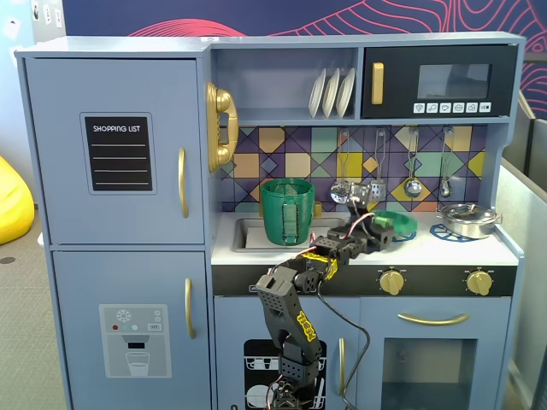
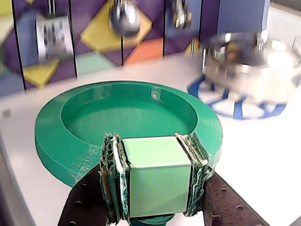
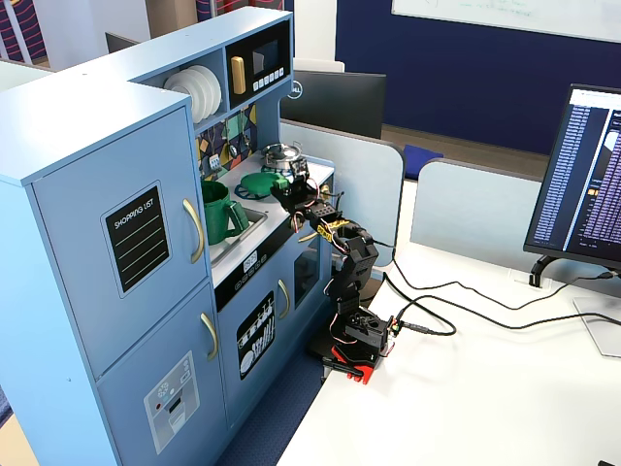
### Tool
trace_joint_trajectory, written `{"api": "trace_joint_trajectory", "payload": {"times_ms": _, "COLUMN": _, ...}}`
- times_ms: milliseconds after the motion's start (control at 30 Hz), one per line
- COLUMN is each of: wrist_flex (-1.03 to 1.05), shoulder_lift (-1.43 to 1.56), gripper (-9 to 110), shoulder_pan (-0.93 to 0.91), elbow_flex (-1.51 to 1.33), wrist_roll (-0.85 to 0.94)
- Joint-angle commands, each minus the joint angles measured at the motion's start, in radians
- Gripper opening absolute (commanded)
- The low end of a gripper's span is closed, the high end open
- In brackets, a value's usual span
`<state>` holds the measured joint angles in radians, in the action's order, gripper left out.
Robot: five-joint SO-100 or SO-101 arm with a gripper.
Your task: Take off the lid from the green recipient and place it on the counter
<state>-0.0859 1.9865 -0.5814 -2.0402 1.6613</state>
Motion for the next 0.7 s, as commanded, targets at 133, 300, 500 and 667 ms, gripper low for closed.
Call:
{"api": "trace_joint_trajectory", "payload": {"times_ms": 133, "wrist_flex": -0.1, "shoulder_lift": 0.014, "gripper": 0, "shoulder_pan": 0.02, "elbow_flex": -0.044, "wrist_roll": 0.026}}
{"api": "trace_joint_trajectory", "payload": {"times_ms": 300, "wrist_flex": -0.106, "shoulder_lift": 0.003, "gripper": 0, "shoulder_pan": 0.021, "elbow_flex": -0.055, "wrist_roll": 0.04}}
{"api": "trace_joint_trajectory", "payload": {"times_ms": 500, "wrist_flex": -0.124, "shoulder_lift": -0.002, "gripper": 0, "shoulder_pan": 0.021, "elbow_flex": -0.08, "wrist_roll": 0.051}}
{"api": "trace_joint_trajectory", "payload": {"times_ms": 667, "wrist_flex": -0.14, "shoulder_lift": 0.0, "gripper": 7, "shoulder_pan": 0.028, "elbow_flex": -0.074, "wrist_roll": 0.006}}
